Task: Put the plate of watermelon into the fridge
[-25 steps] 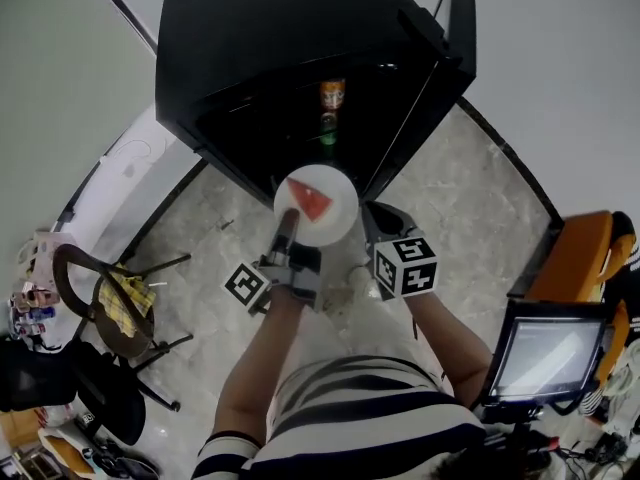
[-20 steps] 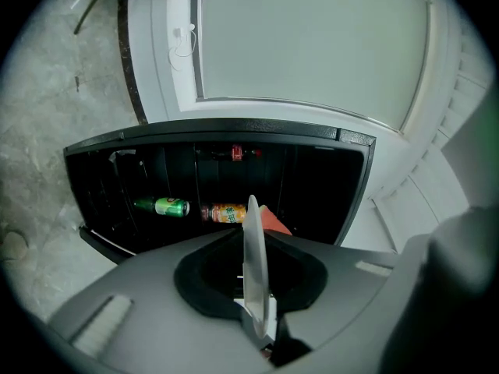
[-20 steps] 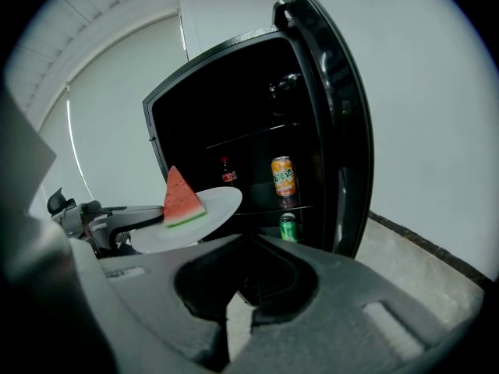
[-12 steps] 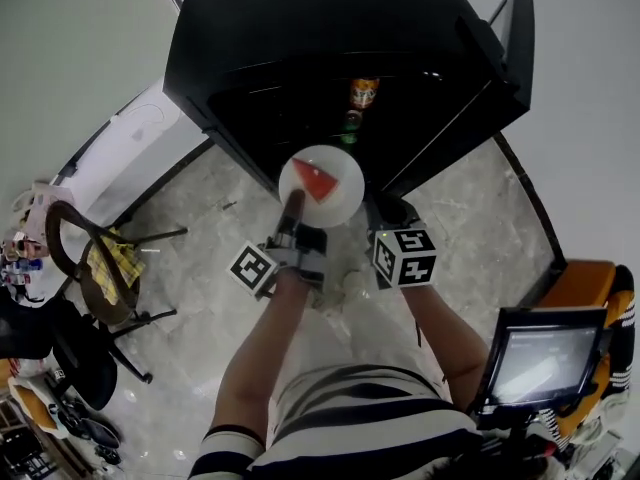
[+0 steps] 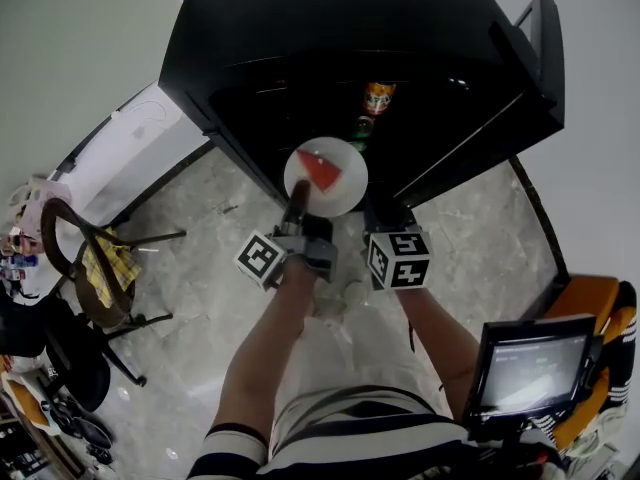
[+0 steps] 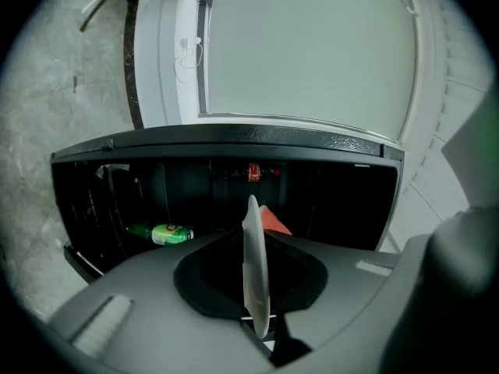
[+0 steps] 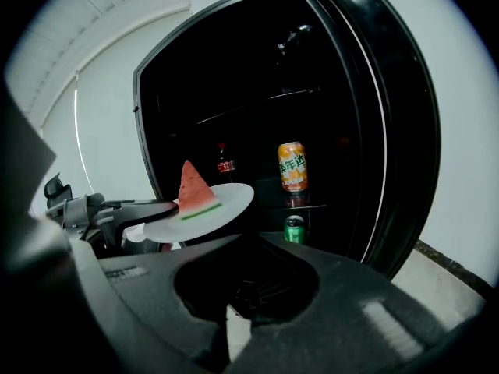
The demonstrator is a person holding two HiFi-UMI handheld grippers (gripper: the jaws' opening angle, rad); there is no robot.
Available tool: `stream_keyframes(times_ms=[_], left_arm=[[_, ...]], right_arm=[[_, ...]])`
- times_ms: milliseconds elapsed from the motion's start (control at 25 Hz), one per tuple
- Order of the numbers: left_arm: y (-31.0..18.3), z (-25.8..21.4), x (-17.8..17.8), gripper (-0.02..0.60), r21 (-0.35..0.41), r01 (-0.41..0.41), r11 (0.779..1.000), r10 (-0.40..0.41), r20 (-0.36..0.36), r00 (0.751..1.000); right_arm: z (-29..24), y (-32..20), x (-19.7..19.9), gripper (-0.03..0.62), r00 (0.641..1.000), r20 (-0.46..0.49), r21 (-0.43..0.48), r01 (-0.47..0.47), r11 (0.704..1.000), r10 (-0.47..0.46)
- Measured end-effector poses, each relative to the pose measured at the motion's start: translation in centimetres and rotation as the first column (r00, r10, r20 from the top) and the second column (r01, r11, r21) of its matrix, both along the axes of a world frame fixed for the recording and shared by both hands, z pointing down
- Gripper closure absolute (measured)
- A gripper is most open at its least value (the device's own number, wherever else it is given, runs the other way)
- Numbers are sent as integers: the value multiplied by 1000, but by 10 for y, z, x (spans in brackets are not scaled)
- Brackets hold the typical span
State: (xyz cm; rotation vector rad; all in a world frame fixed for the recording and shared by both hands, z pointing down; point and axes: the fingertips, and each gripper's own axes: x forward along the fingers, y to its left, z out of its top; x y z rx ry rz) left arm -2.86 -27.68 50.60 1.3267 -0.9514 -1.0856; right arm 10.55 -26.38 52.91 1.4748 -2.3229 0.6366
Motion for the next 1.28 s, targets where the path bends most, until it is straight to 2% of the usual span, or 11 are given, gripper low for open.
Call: stream_keyframes(times_ms=[160, 480, 800, 1120, 1280], left_arm=[[-17, 10, 4, 545, 19, 0, 1000, 0, 1, 1000], [-45, 45, 5, 545, -17, 49, 999, -50, -15, 999], [-55, 47, 7, 545, -31, 105, 994, -106, -11, 994], [-60, 42, 14, 545, -43, 118, 992, -118, 2, 993], [-67, 48, 12, 545, -57, 120, 991, -117, 42, 992]], right_arm=[[8, -5, -5, 595, 1000, -16, 8, 5, 1000, -5], [36, -13, -1, 595, 999, -49, 12, -20, 1000, 21], [33, -18, -5, 595, 998, -57, 59, -13, 998, 16], [30, -14, -4, 595, 998, -58, 73, 6, 997, -1], [33, -23, -8, 595, 999, -48, 96, 10, 995, -5]])
